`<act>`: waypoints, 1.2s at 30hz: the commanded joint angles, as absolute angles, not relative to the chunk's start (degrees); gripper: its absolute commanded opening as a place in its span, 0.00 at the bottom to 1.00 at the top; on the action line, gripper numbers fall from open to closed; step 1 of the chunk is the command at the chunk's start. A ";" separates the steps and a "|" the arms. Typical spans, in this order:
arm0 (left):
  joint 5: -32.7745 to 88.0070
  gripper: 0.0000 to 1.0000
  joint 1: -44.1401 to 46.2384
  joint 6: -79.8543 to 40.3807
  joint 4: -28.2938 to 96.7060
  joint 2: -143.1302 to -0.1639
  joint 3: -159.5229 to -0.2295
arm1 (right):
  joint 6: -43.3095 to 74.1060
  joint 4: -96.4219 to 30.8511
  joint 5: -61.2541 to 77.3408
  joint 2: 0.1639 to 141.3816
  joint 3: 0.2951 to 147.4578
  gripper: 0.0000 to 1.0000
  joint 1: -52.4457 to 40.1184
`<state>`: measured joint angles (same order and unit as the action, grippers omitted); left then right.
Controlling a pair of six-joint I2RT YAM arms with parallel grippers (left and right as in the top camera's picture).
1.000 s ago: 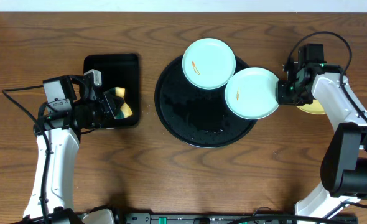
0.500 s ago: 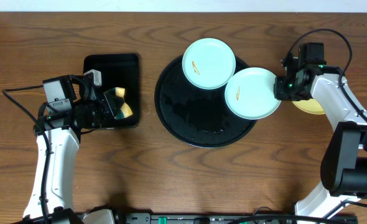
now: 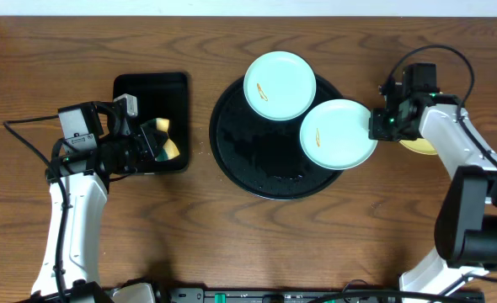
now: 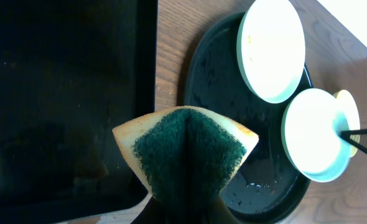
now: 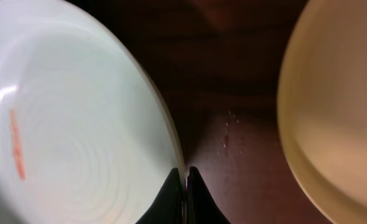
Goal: Clean dirty plates on tray and stack at the side
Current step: 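Release the yellow plate and move right gripper to the light-blue plate, then grasp the light-blue plate rim with the right gripper and tilt it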
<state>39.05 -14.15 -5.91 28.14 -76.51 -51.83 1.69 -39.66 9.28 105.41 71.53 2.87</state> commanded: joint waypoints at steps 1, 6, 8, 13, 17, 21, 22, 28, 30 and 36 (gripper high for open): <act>39.40 0.08 -14.39 -4.93 27.97 -76.84 -51.75 | 2.35 -42.41 8.86 95.22 73.80 0.01 2.52; 39.40 0.08 -14.39 -2.72 25.41 -76.82 -51.75 | 6.22 -46.06 0.60 87.29 73.76 0.01 -3.62; 39.40 0.07 -14.39 -2.59 22.52 -76.82 -51.75 | 10.07 -47.88 -8.14 86.89 73.71 0.01 -8.91; 39.38 0.08 -12.56 -2.59 15.92 -75.35 -51.77 | 17.39 -46.48 -21.02 87.35 69.47 0.01 -18.81; 36.82 0.08 -8.12 -2.61 13.10 -72.75 -51.77 | 20.99 -41.17 -20.47 87.37 64.69 0.01 -21.45; 29.87 0.07 2.04 -3.03 11.86 -70.22 -51.77 | 21.23 -35.11 -11.79 87.39 58.33 0.01 -20.49; 28.18 0.07 5.08 -3.03 11.44 -70.17 -51.77 | 21.21 -34.37 -10.09 87.39 57.10 0.01 -20.03; 22.15 0.08 18.57 -3.03 8.10 -72.62 -51.77 | 20.29 -34.50 -9.15 87.39 56.53 0.01 -19.79; 21.08 0.08 23.20 -3.05 5.98 -75.07 -51.77 | 20.58 -34.52 -7.46 87.39 56.42 0.01 -19.79; 19.84 0.08 30.46 -3.95 3.29 -84.07 -51.77 | 21.04 -34.17 -5.93 87.39 55.42 0.01 -19.79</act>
